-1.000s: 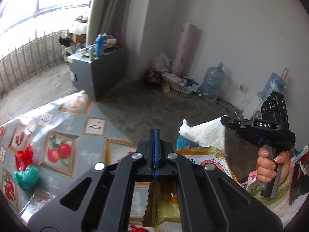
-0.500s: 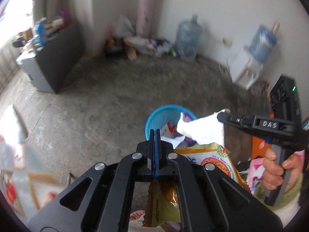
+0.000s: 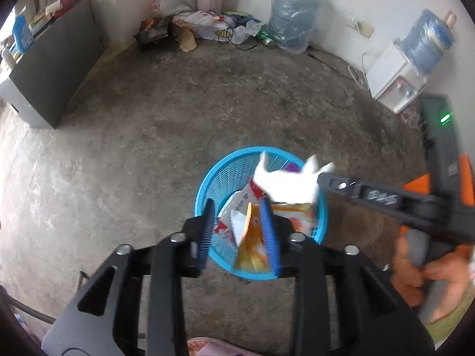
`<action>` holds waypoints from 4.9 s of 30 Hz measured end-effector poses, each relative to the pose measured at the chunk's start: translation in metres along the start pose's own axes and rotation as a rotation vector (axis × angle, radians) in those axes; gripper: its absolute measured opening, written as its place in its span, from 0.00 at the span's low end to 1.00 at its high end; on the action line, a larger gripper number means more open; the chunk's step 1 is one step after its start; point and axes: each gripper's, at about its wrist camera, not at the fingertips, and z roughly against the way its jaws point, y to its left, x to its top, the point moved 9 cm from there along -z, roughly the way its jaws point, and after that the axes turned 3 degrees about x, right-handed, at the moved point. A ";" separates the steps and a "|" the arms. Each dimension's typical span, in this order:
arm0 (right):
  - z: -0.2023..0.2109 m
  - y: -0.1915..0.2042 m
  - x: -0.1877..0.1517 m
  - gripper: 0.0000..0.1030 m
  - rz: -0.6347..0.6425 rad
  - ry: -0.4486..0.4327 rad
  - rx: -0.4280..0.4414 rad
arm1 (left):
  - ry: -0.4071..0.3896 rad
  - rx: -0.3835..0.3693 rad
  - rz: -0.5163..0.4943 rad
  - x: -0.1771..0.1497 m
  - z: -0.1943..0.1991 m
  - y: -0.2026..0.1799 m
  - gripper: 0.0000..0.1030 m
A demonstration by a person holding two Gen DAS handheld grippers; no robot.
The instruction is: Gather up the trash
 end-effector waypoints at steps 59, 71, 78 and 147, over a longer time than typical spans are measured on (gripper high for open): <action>0.157 0.433 -0.425 0.81 1.014 0.247 0.610 | -0.503 0.387 0.920 -0.482 0.442 0.315 0.76; 0.076 0.478 -0.512 0.37 1.105 0.550 0.579 | -0.457 0.132 1.043 -0.473 0.378 0.345 0.40; 0.077 0.454 -0.505 0.19 1.111 0.559 0.545 | -0.444 0.117 0.957 -0.445 0.366 0.327 0.24; 0.104 0.280 -0.343 0.05 0.888 0.125 0.190 | -0.264 0.210 0.587 -0.335 0.309 0.213 0.81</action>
